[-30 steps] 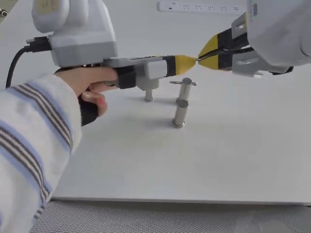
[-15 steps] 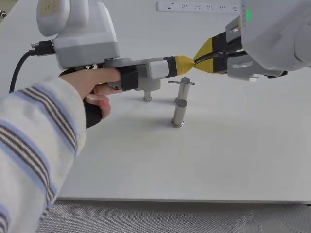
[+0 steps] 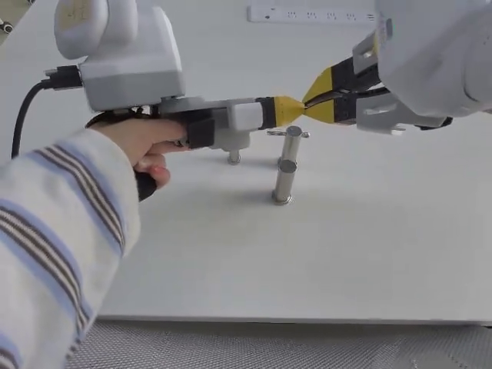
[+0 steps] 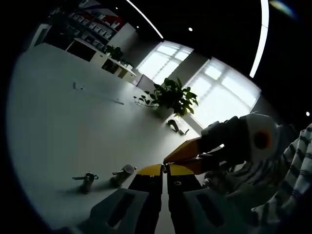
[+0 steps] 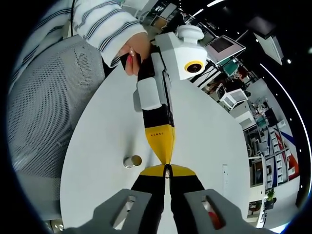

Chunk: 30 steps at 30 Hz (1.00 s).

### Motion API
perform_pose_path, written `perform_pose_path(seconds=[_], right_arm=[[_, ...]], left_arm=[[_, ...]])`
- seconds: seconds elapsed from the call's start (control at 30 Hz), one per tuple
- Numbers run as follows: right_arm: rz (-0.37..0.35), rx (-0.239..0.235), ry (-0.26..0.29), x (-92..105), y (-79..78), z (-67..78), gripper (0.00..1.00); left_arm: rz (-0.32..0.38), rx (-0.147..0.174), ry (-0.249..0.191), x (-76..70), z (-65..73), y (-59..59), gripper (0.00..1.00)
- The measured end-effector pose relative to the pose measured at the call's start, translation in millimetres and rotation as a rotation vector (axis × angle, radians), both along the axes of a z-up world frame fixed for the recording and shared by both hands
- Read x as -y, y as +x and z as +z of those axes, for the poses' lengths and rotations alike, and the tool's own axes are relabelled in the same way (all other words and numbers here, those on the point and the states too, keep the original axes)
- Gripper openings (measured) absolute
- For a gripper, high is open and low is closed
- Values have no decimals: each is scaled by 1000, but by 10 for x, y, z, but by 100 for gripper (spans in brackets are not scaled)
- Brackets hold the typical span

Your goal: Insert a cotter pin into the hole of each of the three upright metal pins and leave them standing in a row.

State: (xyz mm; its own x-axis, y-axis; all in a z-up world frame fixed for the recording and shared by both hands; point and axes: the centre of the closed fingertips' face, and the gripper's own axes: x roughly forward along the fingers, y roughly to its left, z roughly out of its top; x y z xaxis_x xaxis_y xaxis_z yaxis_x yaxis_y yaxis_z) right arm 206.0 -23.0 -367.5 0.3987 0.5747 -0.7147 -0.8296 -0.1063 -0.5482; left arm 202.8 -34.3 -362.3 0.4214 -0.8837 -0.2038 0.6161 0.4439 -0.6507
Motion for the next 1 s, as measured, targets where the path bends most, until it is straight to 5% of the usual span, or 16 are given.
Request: perform_pose_path(seconds=[0.37,0.57,0.87,0.93,1.0], right_arm=[[-21,-111,48,31,-77,-65,1],[-56,-182,51,100,-123,-152,12],[-103,-388,154,125,-247,-180,12],[-101,-432,162,118,-319,-196,13],[-92,-480,182,96,-394,-204,13]], left_arm=[[-28,21,17,-21,-11,-27,0],[-49,52,34,-79,-11,-49,0],[-155,215,84,-76,62,-207,0],[-191,263,111,-73,61,-241,0],[-226,345,154,-61,61,-274,0]])
